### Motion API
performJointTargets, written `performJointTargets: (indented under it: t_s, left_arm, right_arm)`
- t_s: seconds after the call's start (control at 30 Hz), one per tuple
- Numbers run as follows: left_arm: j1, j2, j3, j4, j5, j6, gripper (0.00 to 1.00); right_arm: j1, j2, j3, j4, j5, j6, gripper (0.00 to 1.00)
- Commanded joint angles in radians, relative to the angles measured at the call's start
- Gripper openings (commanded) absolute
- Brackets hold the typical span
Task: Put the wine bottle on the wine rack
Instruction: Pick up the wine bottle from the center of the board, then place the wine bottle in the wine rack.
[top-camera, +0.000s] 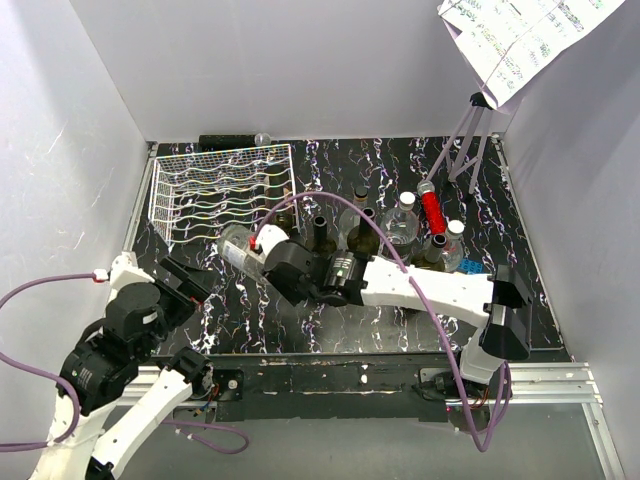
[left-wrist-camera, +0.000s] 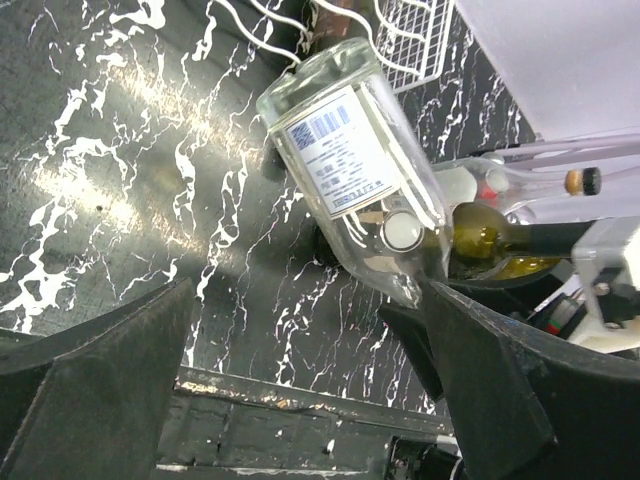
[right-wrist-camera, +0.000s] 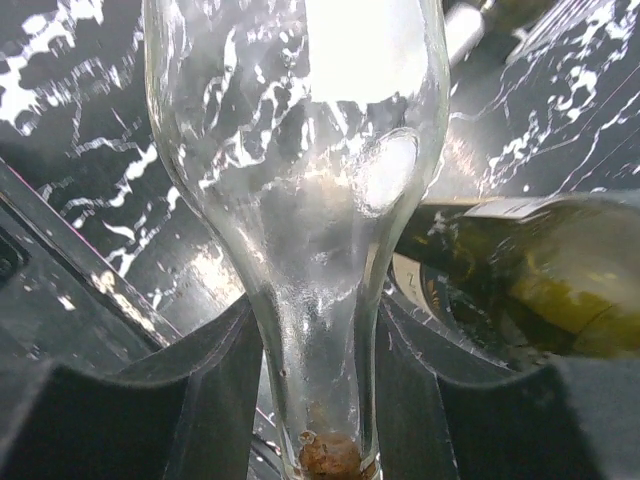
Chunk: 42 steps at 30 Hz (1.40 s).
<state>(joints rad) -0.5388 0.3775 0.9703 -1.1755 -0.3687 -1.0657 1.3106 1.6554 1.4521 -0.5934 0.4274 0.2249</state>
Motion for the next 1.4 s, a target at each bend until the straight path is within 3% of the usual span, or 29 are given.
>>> performJointTargets:
  t_s: [0.0, 0.33, 0.77, 0.97, 1.37]
  left_arm:
    - [0.002, -0.009, 0.054, -0.023, -0.052, 0.036, 0.98]
    - [0.002, 0.029, 0.088, -0.003, -0.053, 0.072, 0.98]
    - [0.002, 0.047, 0.113, -0.010, -0.039, 0.072, 0.98]
    - [0.002, 0.054, 0.093, -0.016, -0.022, 0.053, 0.98]
    - [0.002, 0.063, 0.068, -0.044, 0.016, 0.026, 0.98]
  right_arm:
    - [0.006, -0.088, 0.192, 0.245, 0.126, 0.004, 0.01]
    - [-0.002, -0.019, 0.421, 0.201, 0.168, -0.045, 0.01]
    - [-0.146, 0.280, 0.855, 0.126, 0.185, -0.082, 0.01]
    - [-0.209, 0.357, 0.890, 0.162, 0.224, -0.094, 0.01]
    - [-0.211, 0.506, 0.949, 0.263, 0.438, -0.136, 0.01]
